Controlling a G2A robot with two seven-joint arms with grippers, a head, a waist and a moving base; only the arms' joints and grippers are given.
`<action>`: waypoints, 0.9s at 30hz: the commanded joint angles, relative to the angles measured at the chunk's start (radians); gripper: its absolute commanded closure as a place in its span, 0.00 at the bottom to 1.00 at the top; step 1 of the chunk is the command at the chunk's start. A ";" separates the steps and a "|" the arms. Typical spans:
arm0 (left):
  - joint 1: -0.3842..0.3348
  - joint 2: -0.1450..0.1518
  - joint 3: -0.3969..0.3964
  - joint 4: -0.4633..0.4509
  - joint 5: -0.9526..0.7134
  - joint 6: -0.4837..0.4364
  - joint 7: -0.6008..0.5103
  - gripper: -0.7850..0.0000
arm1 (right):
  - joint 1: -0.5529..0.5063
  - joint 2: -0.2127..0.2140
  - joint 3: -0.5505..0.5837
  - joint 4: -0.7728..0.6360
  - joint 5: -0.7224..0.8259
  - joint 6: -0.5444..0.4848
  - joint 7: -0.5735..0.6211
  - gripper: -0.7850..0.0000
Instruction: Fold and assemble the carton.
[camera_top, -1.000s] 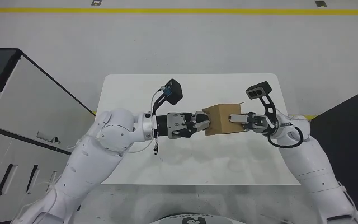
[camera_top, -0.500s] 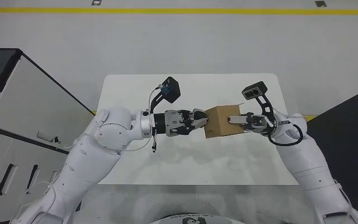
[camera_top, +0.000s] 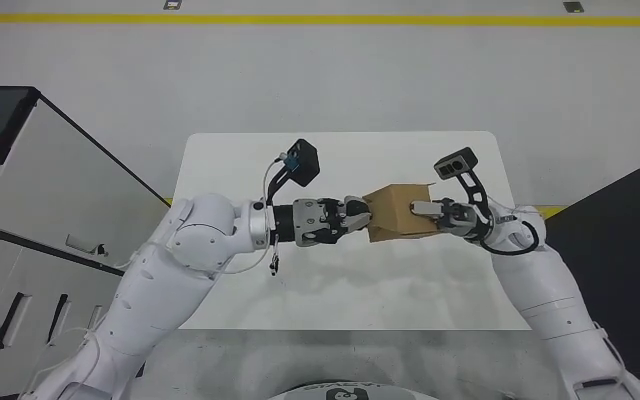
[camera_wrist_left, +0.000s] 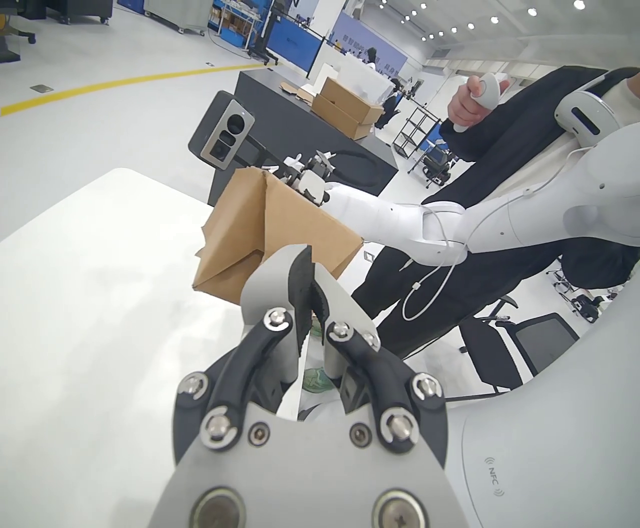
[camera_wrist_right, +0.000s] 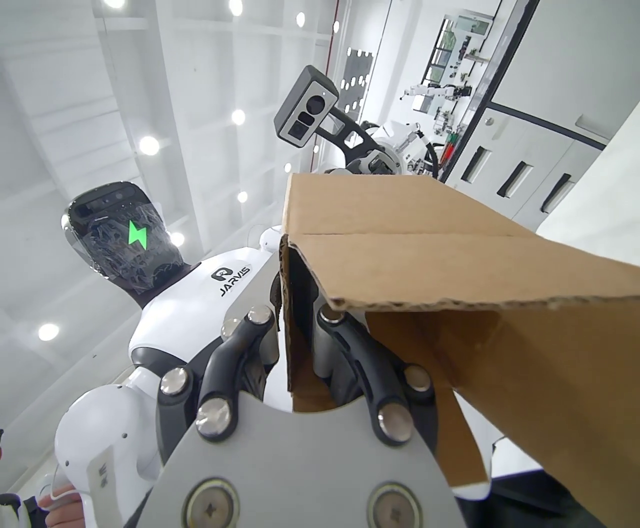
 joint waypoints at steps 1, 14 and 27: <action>-0.004 -0.001 0.007 -0.001 0.001 0.001 -0.004 1.00 | 0.004 -0.004 -0.007 0.003 0.020 0.013 0.018 1.00; -0.029 -0.007 0.049 -0.017 0.019 0.000 -0.012 1.00 | 0.006 -0.021 -0.025 0.003 0.062 0.043 0.048 1.00; -0.040 -0.011 0.067 -0.018 0.073 0.013 0.010 1.00 | 0.007 -0.017 -0.042 -0.011 0.065 0.043 0.048 1.00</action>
